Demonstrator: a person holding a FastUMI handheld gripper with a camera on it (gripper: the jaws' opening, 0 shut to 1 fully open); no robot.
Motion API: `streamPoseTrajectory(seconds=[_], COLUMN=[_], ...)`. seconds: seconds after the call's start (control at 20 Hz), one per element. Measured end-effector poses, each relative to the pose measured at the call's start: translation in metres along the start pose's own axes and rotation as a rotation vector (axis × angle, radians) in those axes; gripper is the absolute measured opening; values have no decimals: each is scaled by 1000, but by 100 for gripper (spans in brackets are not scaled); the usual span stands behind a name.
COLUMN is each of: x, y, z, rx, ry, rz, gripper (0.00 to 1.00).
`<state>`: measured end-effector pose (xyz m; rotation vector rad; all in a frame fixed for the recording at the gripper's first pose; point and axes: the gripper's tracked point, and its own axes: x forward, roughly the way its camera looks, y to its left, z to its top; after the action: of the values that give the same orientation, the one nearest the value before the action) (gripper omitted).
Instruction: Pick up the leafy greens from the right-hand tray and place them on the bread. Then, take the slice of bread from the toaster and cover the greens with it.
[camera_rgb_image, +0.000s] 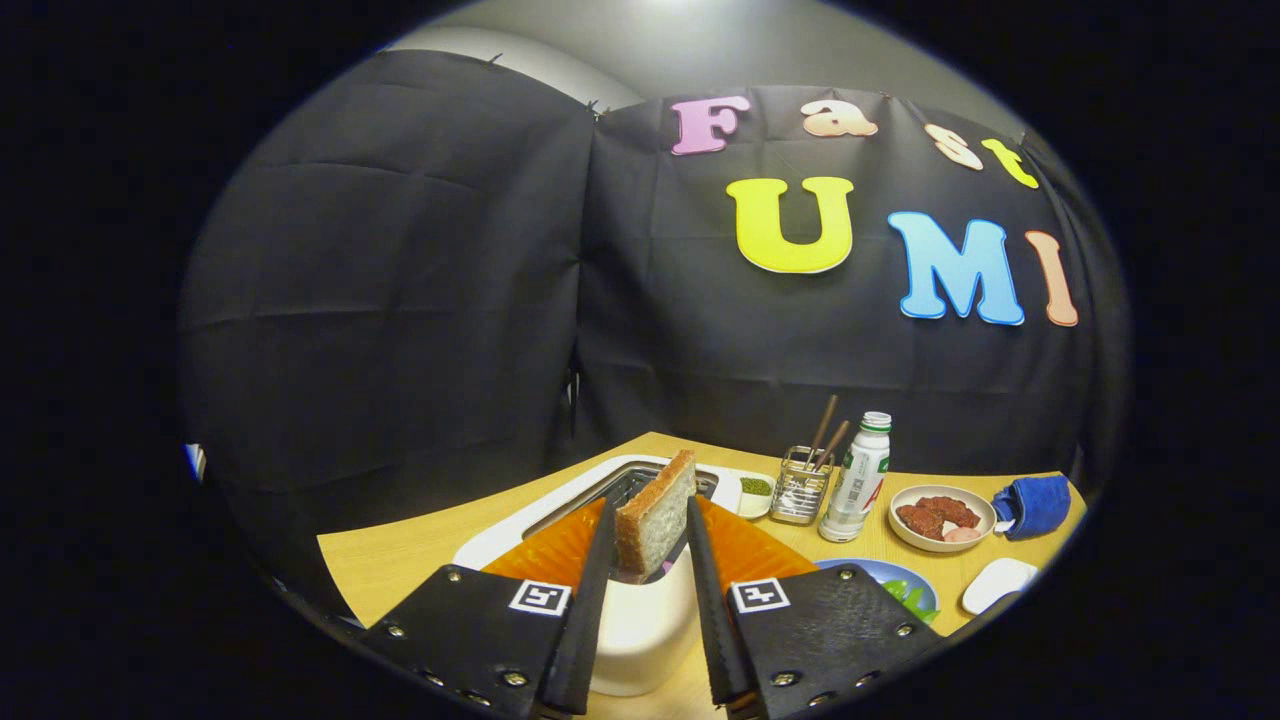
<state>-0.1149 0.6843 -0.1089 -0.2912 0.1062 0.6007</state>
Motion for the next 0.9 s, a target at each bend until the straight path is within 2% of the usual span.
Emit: streamPoseTrajectory(seconds=[0.2,0.45,0.6,0.7,0.75,0.9], x=[16,28,30,30,30,31], y=[0,-11,-5,-4,-4,-7], z=[-1,-11,-8,-8,-8,-10], rx=[8,11,17,36,32,16], ry=[13,47,21,17,16,13], rz=[-24,-106,-84,-84,-80,-70], gripper=[44,43,19,19,11,11])
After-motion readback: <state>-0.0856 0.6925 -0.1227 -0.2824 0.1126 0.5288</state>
